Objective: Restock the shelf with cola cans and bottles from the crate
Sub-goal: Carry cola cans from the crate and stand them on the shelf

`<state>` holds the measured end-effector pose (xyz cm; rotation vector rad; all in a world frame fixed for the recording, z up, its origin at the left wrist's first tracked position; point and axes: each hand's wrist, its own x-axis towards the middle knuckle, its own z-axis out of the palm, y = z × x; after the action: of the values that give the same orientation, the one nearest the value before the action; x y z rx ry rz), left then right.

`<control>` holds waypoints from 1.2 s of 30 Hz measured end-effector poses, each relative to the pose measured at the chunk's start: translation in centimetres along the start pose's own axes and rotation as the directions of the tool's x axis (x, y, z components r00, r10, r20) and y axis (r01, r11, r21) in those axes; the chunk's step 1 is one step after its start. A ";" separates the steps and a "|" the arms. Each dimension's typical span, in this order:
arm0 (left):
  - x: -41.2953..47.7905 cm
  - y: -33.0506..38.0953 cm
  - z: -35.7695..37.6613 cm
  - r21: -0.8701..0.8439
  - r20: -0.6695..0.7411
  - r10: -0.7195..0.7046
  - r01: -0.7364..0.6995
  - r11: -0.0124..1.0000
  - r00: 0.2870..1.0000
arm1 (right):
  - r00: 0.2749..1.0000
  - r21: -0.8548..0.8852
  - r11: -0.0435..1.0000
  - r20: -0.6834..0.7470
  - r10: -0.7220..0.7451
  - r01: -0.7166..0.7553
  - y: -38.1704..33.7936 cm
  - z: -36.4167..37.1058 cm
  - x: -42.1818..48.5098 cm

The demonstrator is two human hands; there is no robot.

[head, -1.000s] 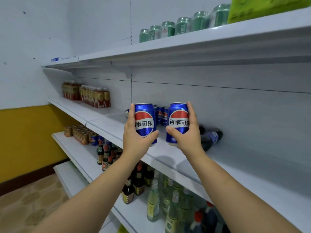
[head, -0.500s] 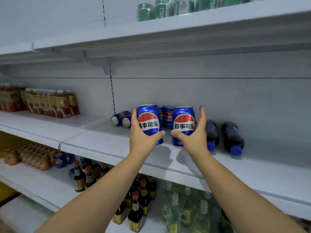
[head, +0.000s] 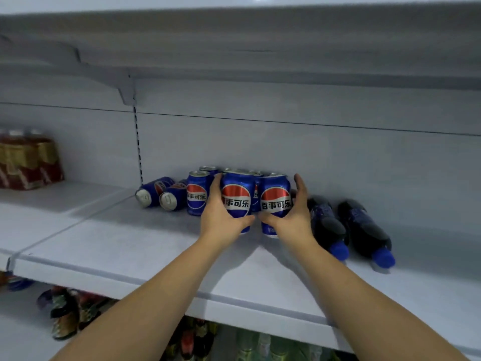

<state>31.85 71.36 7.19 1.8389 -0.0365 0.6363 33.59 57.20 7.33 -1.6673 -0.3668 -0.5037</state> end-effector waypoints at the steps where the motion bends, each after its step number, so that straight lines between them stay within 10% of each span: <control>1: 0.6 -0.2 0.2 0.008 0.002 -0.018 0.018 1.000 1.000 | 1.000 -0.004 1.000 -0.008 0.025 -0.025 0.1 0.3 0.4; 17: 3.7 -4.4 3.9 0.172 0.097 -0.026 0.009 0.985 0.995 | 0.972 0.012 0.972 -0.019 0.236 -0.235 3.7 0.6 2.4; 36: 4.9 -5.0 2.8 0.428 0.278 -0.145 0.013 0.904 0.950 | 0.969 -0.406 0.891 0.050 0.244 -0.203 4.9 -0.3 2.1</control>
<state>38.83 72.08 4.36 2.3358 -0.0280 0.3081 37.78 56.02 4.33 -2.1074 -0.1429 -0.3346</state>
